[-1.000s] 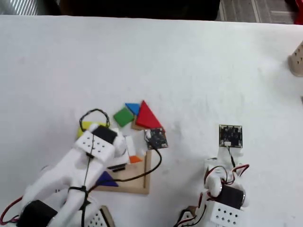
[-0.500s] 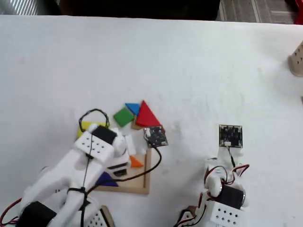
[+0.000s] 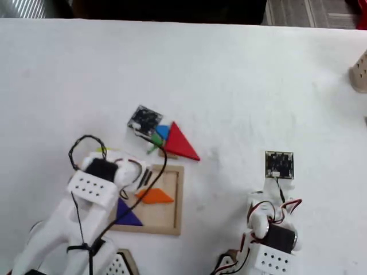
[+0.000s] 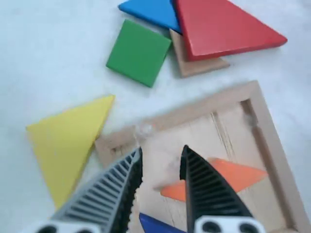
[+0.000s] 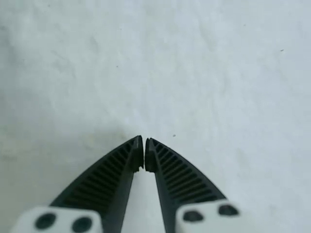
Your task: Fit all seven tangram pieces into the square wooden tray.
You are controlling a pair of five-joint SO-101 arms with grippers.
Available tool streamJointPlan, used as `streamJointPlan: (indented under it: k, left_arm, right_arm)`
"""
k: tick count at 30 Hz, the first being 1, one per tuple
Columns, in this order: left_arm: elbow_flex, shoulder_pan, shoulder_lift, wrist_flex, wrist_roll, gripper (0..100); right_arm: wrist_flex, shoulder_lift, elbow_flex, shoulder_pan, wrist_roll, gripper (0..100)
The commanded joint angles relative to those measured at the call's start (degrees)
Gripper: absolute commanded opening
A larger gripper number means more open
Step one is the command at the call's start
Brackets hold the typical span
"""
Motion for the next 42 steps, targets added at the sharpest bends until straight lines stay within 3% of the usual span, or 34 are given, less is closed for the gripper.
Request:
streamJointPlan:
  k: [1, 6, 10, 15, 22, 26, 30, 36, 42]
  left_arm:
    - [-0.62, -6.81, -1.89, -2.11, 2.11, 14]
    - [-3.78, -20.62, -1.89, -1.93, 2.2, 14]
    - [-5.45, -27.3, -1.45, -2.2, 2.2, 14]
    - [-5.54, -28.09, -1.36, -2.2, 5.98, 14]
    - [-5.54, -30.55, -1.36, -2.46, 11.69, 14]
    - [-5.36, -30.55, -1.36, -4.48, 11.96, 14]
    - [-5.63, -32.31, -1.36, -4.84, 11.96, 14]
    - [-7.56, -35.21, -1.36, -4.84, 13.36, 14]
    - [-10.9, -37.67, 4.44, -4.75, 17.76, 14]
  right_arm:
    - [-1.63, -0.31, -2.11, 0.31, 0.62, 1.8]
    - [-9.1, -0.13, -6.33, -0.92, 0.0, 3.5]
    - [-8.84, -0.04, -10.02, -10.95, -7.38, 14.1]
    - [-12.97, 5.76, -11.34, -19.74, -7.03, 5.7]
    - [-15.96, 34.86, -29.54, -26.42, -7.74, 7.4]
    - [-14.73, 50.24, -39.03, -38.73, -16.7, 7.7]
    - [-19.38, 61.67, -40.35, -49.98, -21.01, 7.7]
    - [-27.56, 71.78, -40.09, -53.58, -25.76, 8.3]
    - [-31.69, 79.69, -40.18, -57.63, -29.71, 21.4]
